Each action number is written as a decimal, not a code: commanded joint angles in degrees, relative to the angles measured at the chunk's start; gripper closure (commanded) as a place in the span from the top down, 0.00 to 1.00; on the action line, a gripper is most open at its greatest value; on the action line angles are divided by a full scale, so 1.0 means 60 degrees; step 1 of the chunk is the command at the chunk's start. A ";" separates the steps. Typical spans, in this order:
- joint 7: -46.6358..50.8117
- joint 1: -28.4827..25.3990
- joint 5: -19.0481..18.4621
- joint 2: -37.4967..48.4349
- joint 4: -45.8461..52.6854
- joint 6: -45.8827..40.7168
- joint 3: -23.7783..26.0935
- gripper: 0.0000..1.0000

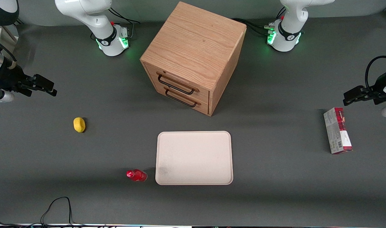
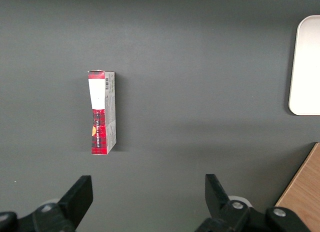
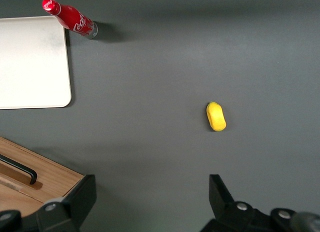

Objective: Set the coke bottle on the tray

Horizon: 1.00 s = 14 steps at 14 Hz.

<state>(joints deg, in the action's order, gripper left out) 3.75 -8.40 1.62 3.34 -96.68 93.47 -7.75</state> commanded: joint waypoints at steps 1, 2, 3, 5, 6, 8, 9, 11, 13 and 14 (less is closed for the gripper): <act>-0.0170 -0.0036 0.0067 0.0191 -0.0278 0.0155 -0.0071 1.00; -0.0141 -0.0051 0.0067 0.0133 -0.0278 0.0184 -0.0071 1.00; -0.0083 -0.0065 0.0096 0.0060 -0.0278 0.0315 -0.0056 1.00; -0.0010 -0.0080 0.0227 -0.0378 -0.0191 0.0869 0.0046 1.00; -0.0009 -0.0080 0.0518 -0.0670 -0.0060 0.1235 0.0162 1.00; 0.0034 -0.0051 0.0886 -0.2071 0.1324 0.1546 0.0543 1.00; 0.0354 -0.0065 0.0858 -0.3051 0.2464 0.1532 0.0849 1.00; 0.1218 -0.0065 0.0726 -0.4563 0.4327 0.1474 0.1407 1.00; 0.1280 -0.0095 0.0217 -0.5794 0.5867 0.1473 0.1874 1.00; 0.1294 -0.0095 -0.0207 -0.6395 0.6556 0.1502 0.2283 1.00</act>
<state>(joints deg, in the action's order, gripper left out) 9.70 -8.99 3.91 -25.61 -70.81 104.71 2.89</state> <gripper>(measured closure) 0.000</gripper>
